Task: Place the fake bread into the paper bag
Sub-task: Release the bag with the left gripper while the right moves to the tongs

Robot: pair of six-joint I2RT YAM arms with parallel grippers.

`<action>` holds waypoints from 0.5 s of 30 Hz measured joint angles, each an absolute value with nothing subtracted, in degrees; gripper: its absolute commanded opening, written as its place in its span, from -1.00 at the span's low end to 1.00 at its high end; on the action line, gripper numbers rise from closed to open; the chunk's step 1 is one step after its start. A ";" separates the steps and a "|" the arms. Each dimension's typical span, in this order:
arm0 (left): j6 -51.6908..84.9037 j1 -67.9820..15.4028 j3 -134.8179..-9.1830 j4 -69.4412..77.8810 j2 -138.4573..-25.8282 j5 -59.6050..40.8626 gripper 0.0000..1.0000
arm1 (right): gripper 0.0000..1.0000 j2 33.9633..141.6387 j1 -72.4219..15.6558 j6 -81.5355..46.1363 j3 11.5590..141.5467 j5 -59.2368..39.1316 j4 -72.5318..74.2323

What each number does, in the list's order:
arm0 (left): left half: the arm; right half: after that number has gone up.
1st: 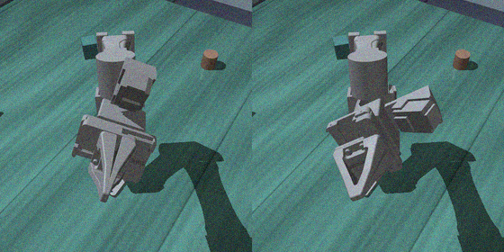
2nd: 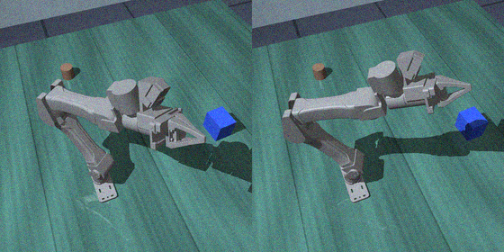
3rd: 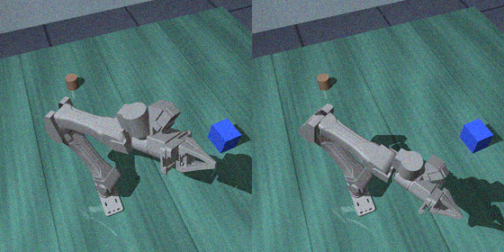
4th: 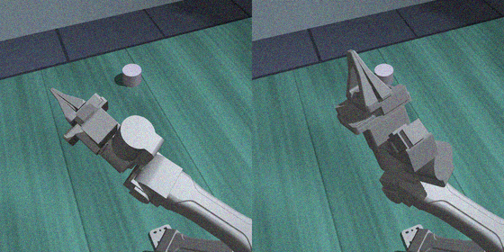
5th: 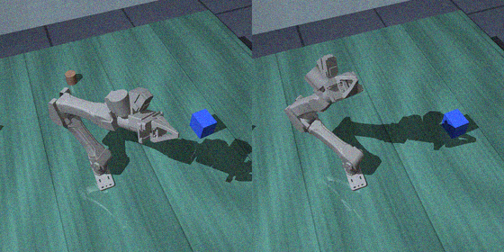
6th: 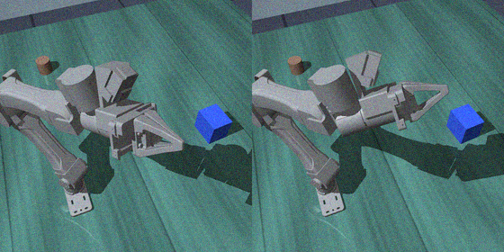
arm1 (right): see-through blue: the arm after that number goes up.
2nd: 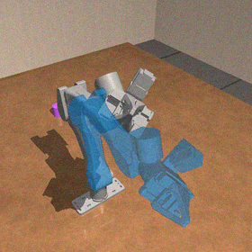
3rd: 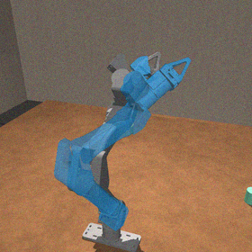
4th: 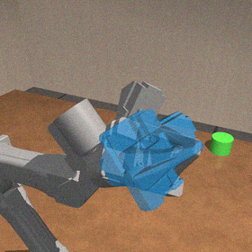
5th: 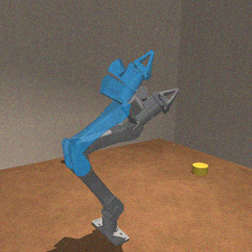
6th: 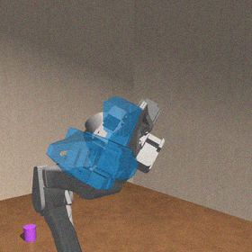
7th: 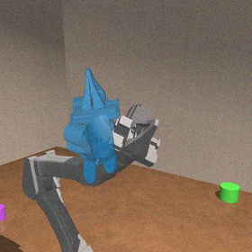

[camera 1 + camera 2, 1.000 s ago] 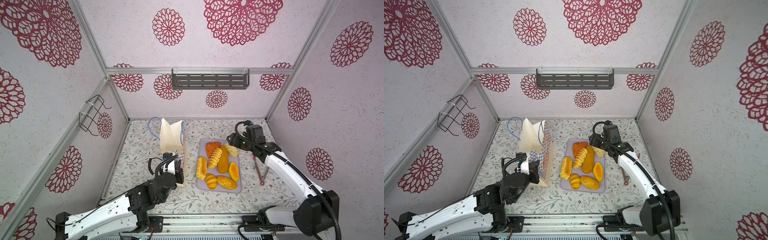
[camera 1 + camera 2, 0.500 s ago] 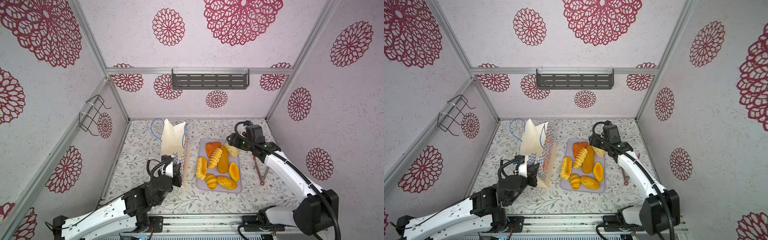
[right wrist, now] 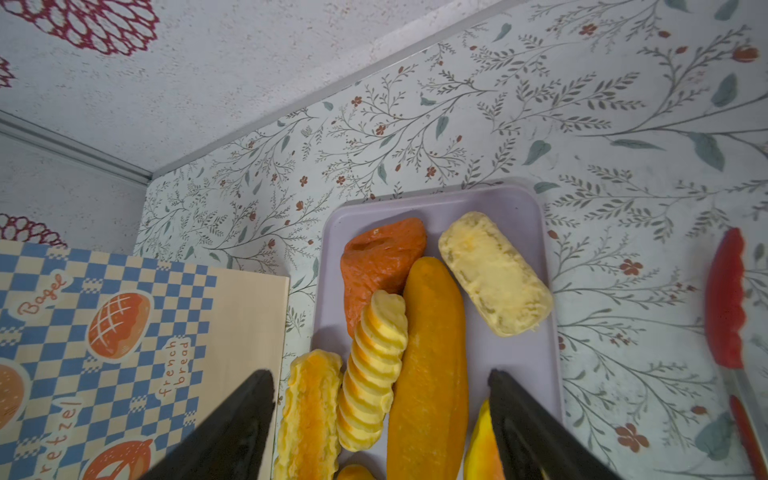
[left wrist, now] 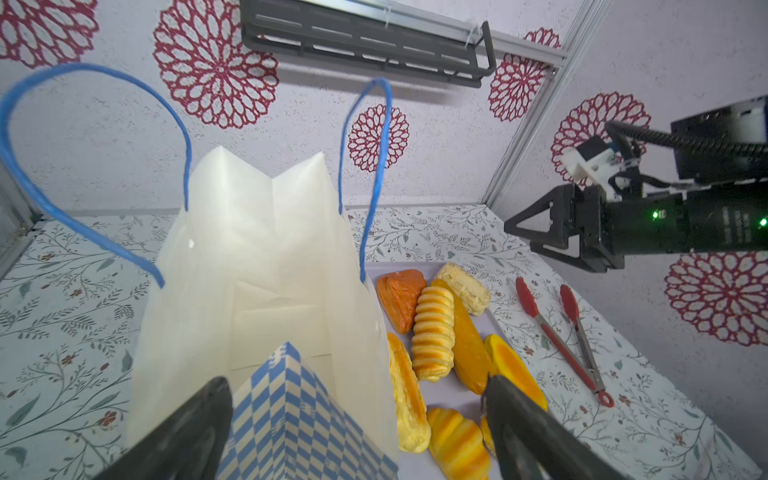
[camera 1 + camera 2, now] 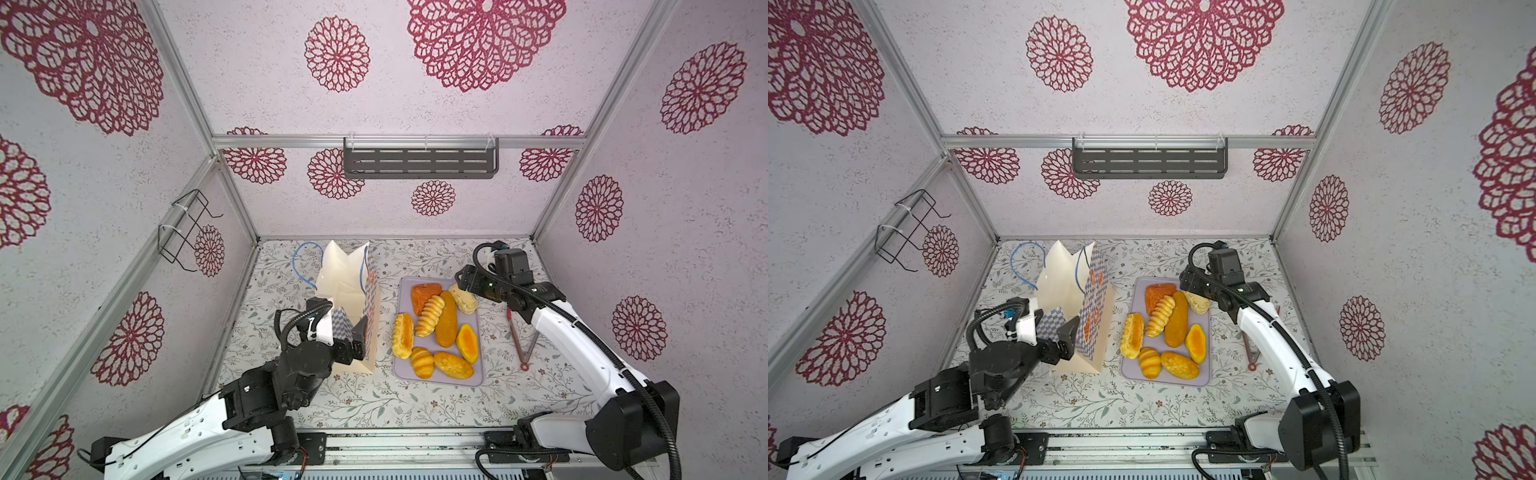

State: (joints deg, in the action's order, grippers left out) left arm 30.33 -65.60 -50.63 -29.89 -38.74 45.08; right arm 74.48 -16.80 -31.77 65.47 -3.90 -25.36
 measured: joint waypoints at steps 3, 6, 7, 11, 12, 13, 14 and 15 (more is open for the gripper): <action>32.95 -65.60 -54.78 -34.28 -36.45 48.18 0.95 | 0.61 73.23 -13.52 -31.48 65.47 -2.07 -28.49; 33.95 -65.58 -59.53 -36.25 -34.39 50.70 0.95 | 0.58 71.61 -9.13 -31.48 65.25 -0.71 -31.11; 33.78 -65.58 -61.60 -36.27 -34.33 51.72 0.95 | 0.59 70.83 -7.68 -31.53 64.88 0.08 -31.70; 29.89 -63.81 -70.96 -35.75 -39.05 54.00 0.95 | 0.79 68.77 -3.07 -31.57 62.70 2.24 -34.33; 28.91 -62.04 -73.56 -35.88 -41.41 53.30 0.95 | 0.81 68.71 -1.93 -31.51 62.02 2.44 -34.92; 28.25 -59.00 -76.36 -36.29 -44.36 51.40 0.95 | 0.82 68.73 -0.84 -31.44 61.21 2.46 -35.35; 27.81 -55.94 -78.56 -37.01 -46.83 49.39 0.95 | 0.83 68.77 0.05 -31.42 60.40 2.46 -35.88; 27.73 -50.70 -81.28 -38.19 -50.11 45.39 0.95 | 0.84 68.77 1.10 -31.27 59.31 2.37 -36.25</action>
